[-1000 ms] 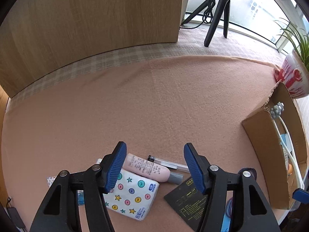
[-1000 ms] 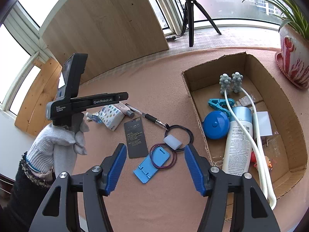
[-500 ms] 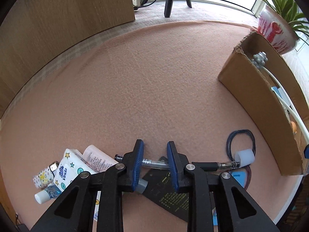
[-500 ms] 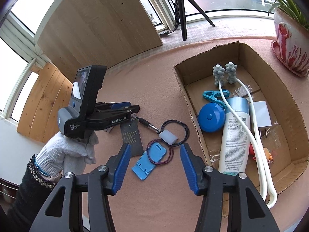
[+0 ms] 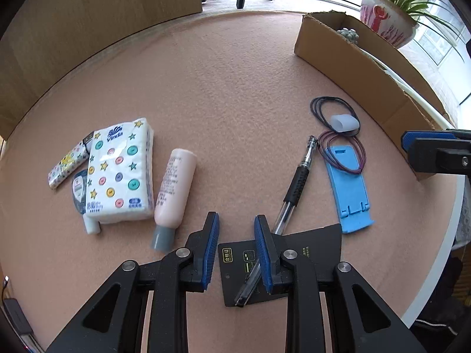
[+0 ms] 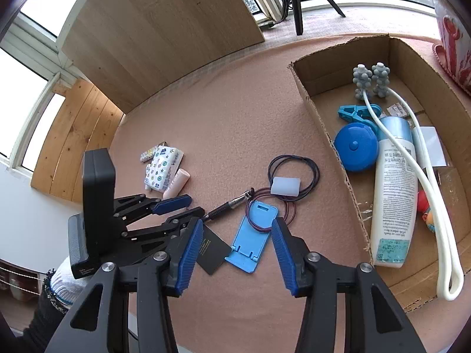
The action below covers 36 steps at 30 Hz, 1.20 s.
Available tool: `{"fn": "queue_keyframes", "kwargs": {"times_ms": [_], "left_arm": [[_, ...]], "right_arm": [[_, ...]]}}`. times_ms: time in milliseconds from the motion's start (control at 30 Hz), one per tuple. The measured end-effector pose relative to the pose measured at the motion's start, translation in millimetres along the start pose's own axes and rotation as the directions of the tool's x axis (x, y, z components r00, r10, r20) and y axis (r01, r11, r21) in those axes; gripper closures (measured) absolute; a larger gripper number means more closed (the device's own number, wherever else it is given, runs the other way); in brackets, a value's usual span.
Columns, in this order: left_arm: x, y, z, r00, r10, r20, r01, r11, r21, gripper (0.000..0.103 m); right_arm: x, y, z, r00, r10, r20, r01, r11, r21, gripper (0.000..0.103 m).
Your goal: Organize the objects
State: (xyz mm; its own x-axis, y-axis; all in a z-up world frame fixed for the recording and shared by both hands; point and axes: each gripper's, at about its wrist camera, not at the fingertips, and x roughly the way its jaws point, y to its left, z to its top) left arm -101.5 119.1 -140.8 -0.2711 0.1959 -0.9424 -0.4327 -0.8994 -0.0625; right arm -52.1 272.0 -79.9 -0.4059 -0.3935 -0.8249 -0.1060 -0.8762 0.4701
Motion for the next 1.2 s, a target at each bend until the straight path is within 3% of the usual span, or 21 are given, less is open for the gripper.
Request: {"fn": "queue_keyframes", "kwargs": {"times_ms": [33,267,433,733,933,1200], "left_arm": [[-2,4,-6,1.000,0.001,0.003,-0.001,1.000,-0.018,0.076],[-12,32,-31,1.000,0.014,0.014,-0.013,0.992,-0.123,0.079],[-20,40,-35,1.000,0.005,0.025,-0.001,0.988,-0.155,0.079],[-30,10,-17,0.996,-0.058,0.063,0.064,0.993,-0.100,0.062],[-19,-3,-7,0.997,-0.067,0.050,0.070,0.995,-0.072,0.062],[-2,-14,0,0.998,-0.052,0.026,0.053,0.998,-0.020,0.062]], "right_arm": [[6,1,-1,1.000,-0.003,-0.015,0.003,1.000,-0.003,0.067],[50,6,-1,0.996,-0.064,-0.066,0.061,0.997,-0.049,0.069],[72,18,1,0.982,-0.182,-0.056,0.173,0.975,-0.143,0.069],[75,23,-2,0.951,-0.307,-0.031,0.292,0.927,-0.237,0.085],[64,1,-3,0.958,-0.285,-0.037,0.277,0.949,-0.151,0.100],[45,-27,-20,0.966,-0.257,-0.029,0.256,0.966,-0.024,0.101]]}}
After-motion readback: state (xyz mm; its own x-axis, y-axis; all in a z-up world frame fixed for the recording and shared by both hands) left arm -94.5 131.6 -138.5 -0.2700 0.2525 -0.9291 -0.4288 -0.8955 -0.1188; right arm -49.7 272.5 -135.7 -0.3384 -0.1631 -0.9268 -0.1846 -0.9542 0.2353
